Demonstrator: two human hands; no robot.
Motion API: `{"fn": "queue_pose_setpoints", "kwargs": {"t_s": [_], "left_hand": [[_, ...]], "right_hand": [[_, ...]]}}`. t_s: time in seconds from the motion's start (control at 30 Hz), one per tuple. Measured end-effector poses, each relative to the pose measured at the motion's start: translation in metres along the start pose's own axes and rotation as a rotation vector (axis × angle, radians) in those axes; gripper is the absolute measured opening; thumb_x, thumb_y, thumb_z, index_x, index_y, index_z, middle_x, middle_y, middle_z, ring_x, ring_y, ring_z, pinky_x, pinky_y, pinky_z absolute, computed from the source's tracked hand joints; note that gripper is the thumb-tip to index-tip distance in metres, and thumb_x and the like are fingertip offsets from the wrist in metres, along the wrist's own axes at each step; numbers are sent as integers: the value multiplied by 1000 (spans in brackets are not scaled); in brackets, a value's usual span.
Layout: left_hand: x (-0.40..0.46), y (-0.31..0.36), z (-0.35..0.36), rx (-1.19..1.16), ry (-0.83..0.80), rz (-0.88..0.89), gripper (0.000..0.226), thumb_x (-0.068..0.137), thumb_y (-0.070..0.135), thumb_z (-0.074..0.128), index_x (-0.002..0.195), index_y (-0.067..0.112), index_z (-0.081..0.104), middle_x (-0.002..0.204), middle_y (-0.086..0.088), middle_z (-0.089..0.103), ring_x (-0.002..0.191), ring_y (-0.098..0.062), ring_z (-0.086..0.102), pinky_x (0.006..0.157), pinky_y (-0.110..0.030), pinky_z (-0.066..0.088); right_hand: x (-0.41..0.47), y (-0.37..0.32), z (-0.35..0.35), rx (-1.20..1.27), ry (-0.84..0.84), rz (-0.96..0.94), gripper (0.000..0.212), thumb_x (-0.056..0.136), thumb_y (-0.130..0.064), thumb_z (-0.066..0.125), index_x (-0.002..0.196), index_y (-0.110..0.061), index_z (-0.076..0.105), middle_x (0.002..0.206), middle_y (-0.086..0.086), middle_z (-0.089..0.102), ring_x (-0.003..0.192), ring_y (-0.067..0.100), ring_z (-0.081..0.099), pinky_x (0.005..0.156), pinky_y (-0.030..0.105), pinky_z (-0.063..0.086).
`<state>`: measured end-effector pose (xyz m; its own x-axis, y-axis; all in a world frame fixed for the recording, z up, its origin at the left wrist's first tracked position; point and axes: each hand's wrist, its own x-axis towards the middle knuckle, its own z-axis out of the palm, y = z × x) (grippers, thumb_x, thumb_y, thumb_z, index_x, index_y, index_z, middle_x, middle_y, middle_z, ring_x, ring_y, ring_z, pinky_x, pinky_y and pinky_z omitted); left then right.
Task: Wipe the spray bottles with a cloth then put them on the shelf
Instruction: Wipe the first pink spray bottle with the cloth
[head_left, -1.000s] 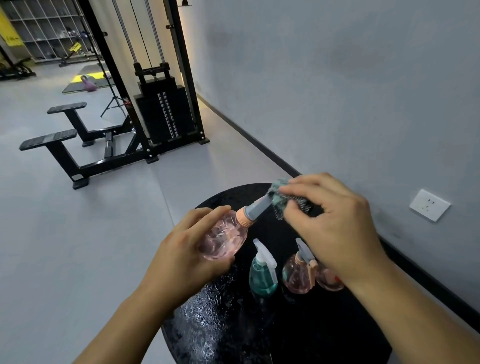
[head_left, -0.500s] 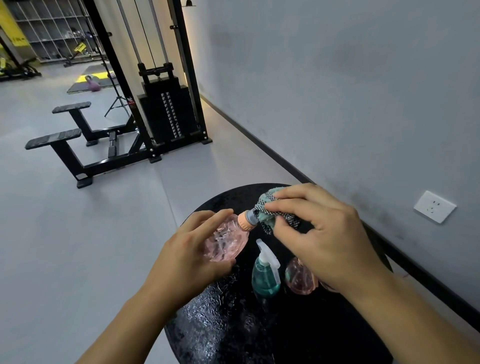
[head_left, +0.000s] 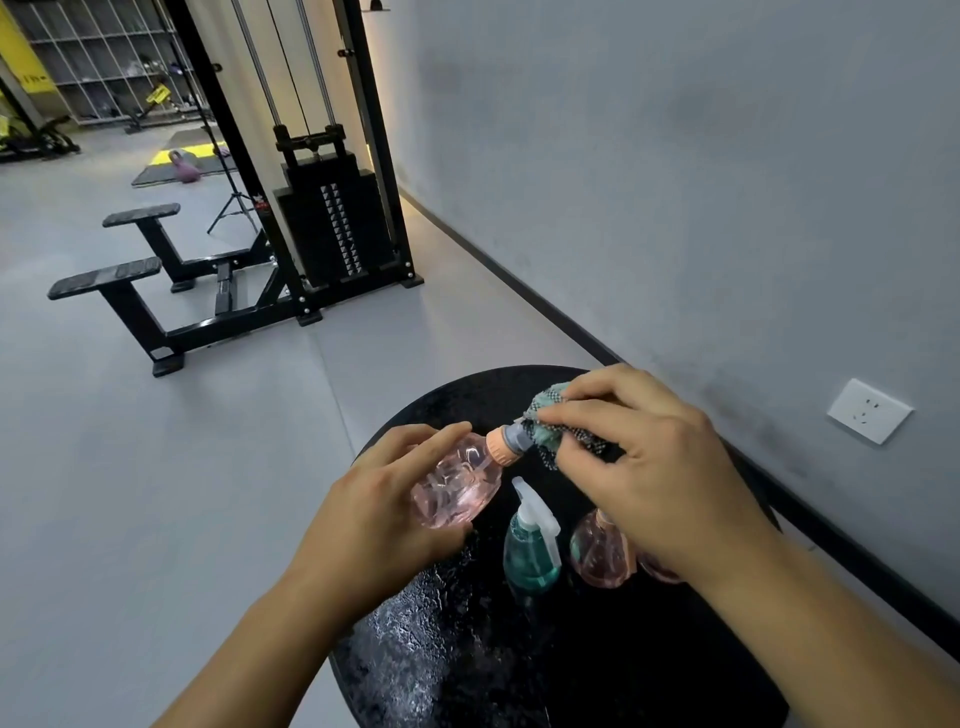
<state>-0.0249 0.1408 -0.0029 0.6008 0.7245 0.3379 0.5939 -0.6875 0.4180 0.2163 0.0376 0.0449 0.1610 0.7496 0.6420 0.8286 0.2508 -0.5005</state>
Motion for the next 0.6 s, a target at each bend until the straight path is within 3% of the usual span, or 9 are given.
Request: {"fn": "queue_pose_setpoints", "kwargs": {"t_s": [0.1,0.37,0.6], "left_hand": [[1,1,1,2,16,4,98,69,39,92,151,60,43,137,33,48,114,3,59,89,-12,47],[2,9,-2,-121,51,15,92,71,39,93,149,56,48,139,33,48,119,7,58,94,-20,53],[2,13,-6,-215,139,42,84,73,38,92,147,48,55,140,24,54,121,0,62,93,-14,51]], "right_hand": [[0,3,0,22,18,113,31,85,-7,74,108,-26,82,108,-17,65,104,8,65,89,26,55],[8,20,-16,-11,193,271,27,87,-3,72,104,-22,81,102,-15,63,98,-12,58,81,-4,38],[4,27,-18,-27,204,309,27,88,-2,72,104,-22,81,102,-11,64,99,-12,58,80,-6,38]]}}
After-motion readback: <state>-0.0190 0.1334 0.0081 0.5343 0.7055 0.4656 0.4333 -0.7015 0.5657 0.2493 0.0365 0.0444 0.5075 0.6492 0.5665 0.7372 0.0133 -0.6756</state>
